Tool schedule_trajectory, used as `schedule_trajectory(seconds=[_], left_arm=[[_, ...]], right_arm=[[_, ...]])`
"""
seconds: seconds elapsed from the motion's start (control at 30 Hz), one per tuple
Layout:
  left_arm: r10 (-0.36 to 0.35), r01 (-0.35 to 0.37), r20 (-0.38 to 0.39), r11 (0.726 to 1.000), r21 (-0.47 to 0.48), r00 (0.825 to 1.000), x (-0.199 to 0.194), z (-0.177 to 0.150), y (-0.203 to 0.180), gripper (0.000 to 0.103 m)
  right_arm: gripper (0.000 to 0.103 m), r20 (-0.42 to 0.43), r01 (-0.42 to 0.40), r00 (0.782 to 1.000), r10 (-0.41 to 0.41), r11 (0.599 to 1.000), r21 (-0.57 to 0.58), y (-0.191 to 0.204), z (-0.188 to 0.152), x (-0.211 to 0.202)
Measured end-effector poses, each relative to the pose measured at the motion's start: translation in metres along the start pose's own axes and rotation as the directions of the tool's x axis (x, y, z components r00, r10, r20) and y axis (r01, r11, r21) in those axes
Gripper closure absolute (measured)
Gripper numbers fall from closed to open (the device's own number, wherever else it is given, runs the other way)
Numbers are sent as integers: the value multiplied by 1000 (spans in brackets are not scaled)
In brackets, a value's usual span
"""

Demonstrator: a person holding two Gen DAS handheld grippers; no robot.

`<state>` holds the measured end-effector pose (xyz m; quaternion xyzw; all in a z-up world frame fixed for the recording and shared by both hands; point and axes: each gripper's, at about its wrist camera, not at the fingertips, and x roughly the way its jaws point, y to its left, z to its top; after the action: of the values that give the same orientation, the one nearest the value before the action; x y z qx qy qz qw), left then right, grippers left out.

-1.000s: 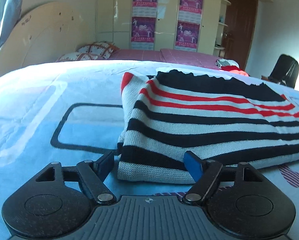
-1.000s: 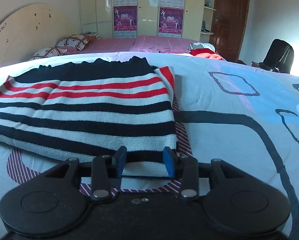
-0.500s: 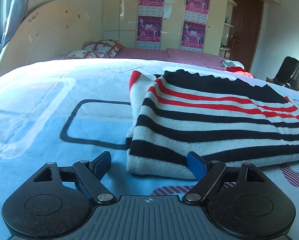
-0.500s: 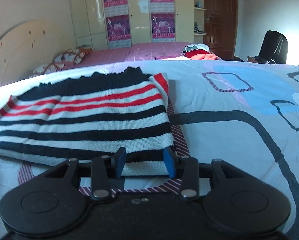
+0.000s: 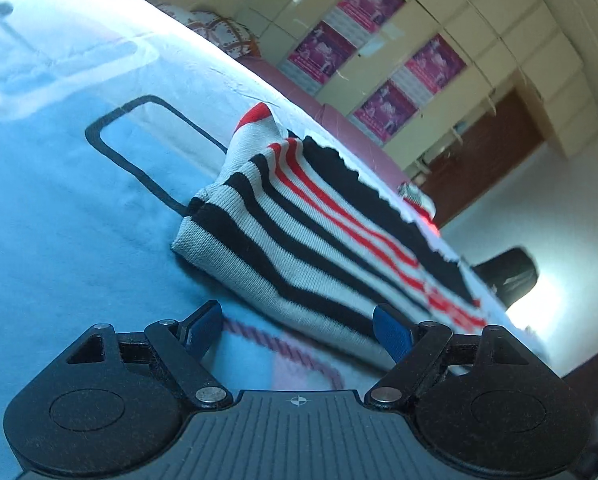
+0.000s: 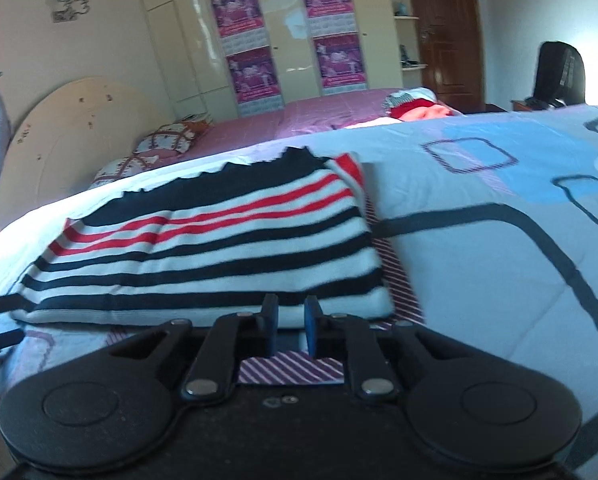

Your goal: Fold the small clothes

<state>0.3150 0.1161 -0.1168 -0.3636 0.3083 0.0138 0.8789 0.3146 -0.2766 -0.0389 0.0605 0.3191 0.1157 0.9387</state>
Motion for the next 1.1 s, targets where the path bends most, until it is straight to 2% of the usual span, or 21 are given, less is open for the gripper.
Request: schedule_trajectory(seconds=[0.1,0.23,0.4,0.67,0.8,0.87,1.1], left_arm=[[-50,51,24,997,-66,998,13,3,6,23],[-69,74,65,994,-80,996,30,6,8,32],[-50,72,129,982,-172,990,46,14,22,62],[-75,104,143,973,-206,987,81,32,20,64],[-53,85,153,974,-211,987,91,32,20,79],[-59,93,160,972,-214,985,92,30,19,81],[-81,116,178,973,-199,981,95,34,18,84]], right_arm=[[89,6,-37,999,37,999,-36,20,10,11],[89,4,-81,997,82,994,-78,44,23,32],[90,-28,-108,994,105,981,-158,73,35,70],[91,-64,-139,990,129,970,-198,100,41,109],[92,-89,-142,988,125,964,-224,110,37,119],[92,-97,-131,989,111,962,-238,111,32,123],[92,-24,-98,995,96,937,-336,117,15,121]])
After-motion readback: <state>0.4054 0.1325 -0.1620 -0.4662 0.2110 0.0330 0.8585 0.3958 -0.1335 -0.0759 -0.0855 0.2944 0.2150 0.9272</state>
